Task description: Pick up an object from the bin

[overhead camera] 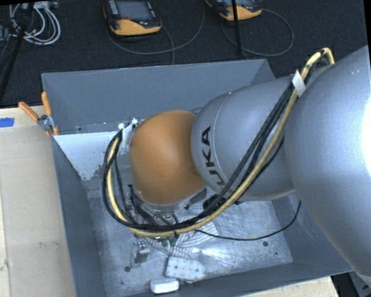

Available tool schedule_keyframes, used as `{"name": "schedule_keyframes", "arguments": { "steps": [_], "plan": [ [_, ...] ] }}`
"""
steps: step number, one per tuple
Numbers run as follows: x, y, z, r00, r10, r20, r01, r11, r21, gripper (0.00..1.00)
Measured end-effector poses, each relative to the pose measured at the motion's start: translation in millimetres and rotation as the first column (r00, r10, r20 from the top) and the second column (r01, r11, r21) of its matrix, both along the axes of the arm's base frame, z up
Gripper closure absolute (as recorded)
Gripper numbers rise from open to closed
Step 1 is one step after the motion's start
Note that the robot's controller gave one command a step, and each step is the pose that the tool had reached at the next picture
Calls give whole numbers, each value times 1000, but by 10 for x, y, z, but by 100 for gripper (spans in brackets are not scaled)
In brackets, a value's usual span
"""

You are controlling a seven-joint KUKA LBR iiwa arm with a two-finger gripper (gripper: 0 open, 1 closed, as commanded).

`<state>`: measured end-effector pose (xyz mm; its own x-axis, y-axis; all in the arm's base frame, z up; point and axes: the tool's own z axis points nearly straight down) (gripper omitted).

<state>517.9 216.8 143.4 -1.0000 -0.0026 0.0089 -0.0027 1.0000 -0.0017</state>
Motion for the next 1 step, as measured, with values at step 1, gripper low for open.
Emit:
{"name": "schedule_keyframes", "arguments": {
  "steps": [1],
  "plan": [
    [21,-11,45,1000,-4,7,4,1000,1,0]
  ]
}}
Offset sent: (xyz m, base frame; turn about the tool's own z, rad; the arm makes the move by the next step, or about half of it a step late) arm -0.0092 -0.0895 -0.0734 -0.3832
